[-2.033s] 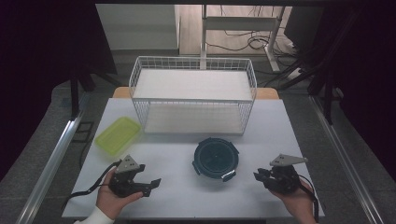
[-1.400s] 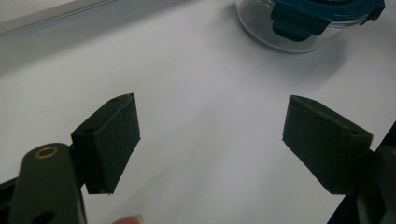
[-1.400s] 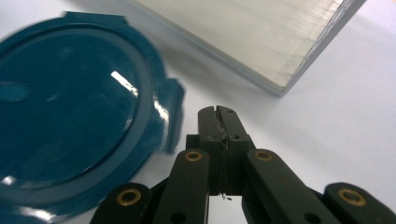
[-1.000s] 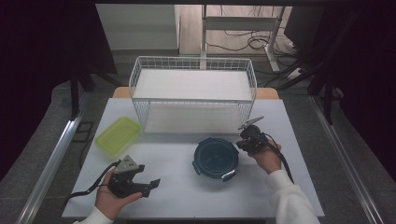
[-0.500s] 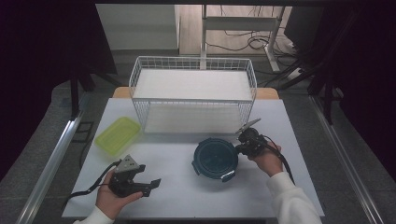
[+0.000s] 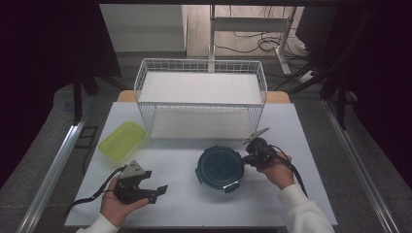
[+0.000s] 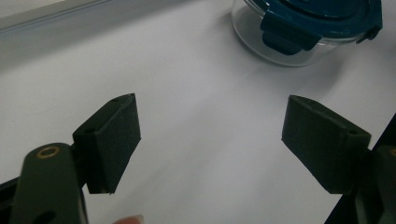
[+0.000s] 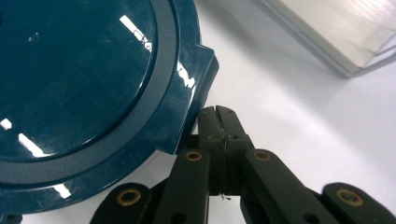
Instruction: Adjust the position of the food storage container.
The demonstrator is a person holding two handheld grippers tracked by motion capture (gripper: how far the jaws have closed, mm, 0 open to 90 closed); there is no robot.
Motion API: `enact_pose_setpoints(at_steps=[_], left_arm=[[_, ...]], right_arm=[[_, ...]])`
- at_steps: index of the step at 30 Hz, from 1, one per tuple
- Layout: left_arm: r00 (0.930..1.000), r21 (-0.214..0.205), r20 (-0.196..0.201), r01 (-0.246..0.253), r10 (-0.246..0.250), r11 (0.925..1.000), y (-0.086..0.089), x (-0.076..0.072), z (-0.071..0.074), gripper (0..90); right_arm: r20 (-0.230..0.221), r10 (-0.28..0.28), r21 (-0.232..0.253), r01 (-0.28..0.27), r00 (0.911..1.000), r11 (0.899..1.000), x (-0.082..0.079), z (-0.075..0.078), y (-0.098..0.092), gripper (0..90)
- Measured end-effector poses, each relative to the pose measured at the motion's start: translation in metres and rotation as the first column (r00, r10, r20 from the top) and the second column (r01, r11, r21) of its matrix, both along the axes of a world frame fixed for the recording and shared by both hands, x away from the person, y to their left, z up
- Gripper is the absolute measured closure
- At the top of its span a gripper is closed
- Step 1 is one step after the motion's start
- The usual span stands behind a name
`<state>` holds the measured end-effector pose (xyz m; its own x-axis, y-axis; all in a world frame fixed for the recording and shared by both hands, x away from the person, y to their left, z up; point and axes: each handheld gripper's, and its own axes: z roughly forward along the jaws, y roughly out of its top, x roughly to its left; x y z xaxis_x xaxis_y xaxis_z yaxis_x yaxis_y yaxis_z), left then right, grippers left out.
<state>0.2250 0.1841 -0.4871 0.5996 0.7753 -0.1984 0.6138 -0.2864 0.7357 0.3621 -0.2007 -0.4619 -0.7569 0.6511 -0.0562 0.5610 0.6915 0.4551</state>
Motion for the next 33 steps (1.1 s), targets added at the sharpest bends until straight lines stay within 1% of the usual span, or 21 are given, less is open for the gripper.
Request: enact_pose_setpoints(at_steps=[3, 7, 9, 16, 20, 22, 23, 30, 31, 33], left_arm=[[1.0000, 0.001, 0.001, -0.001, 0.001, 1.0000, 0.001, 0.000, 0.000, 19.3], [1.0000, 0.000, 0.000, 0.000, 0.000, 1.0000, 0.001, 0.001, 0.000, 19.3], [1.0000, -0.002, 0.000, 0.000, 0.000, 1.0000, 0.001, 0.001, 0.000, 19.4], [1.0000, -0.001, 0.003, -0.007, 0.007, 1.0000, 0.003, 0.002, 0.002, 19.3], [1.0000, -0.006, 0.001, -0.008, 0.008, 1.0000, 0.003, 0.002, 0.002, 19.3], [1.0000, -0.002, 0.001, -0.009, 0.009, 1.0000, 0.003, 0.002, 0.002, 19.3], [1.0000, -0.001, 0.000, -0.008, 0.008, 1.0000, 0.003, 0.002, 0.002, 19.3], [0.9999, 0.002, 0.002, -0.014, 0.014, 0.9999, 0.004, 0.002, 0.001, 19.3], [0.9999, 0.003, 0.002, -0.014, 0.014, 0.9999, 0.004, 0.002, 0.002, 19.3], [0.9999, 0.003, 0.002, -0.016, 0.016, 0.9999, 0.004, 0.001, 0.002, 19.2]], right_arm=[[-0.008, 0.014, -0.001, -0.014, 0.9999, 1.000, -0.006, 0.000, 0.005, 89.5], [-0.021, 0.052, -0.001, -0.052, 0.9984, 0.999, -0.014, 0.000, 0.011, 89.5], [-0.026, 0.058, -0.001, -0.058, 0.9980, 0.998, -0.019, 0.000, 0.014, 89.5], [-0.037, 0.098, 0.032, -0.097, 0.9945, 0.995, -0.035, -0.003, 0.021, 89.5], [-0.070, 0.132, 0.038, -0.129, 0.9888, 0.991, -0.043, -0.012, 0.028, 89.4], [-0.048, 0.131, 0.060, -0.128, 0.9902, 0.990, -0.046, -0.013, 0.032, 89.4], [-0.046, 0.130, 0.056, -0.127, 0.9905, 0.990, -0.046, -0.013, 0.034, 89.4], [-0.051, 0.133, 0.072, -0.129, 0.9898, 0.989, -0.046, -0.014, 0.035, 89.4], [-0.051, 0.130, 0.080, -0.126, 0.9902, 0.989, -0.046, -0.015, 0.034, 89.3], [-0.042, 0.113, 0.113, -0.108, 0.9926, 0.988, -0.046, -0.016, 0.029, 89.3]])
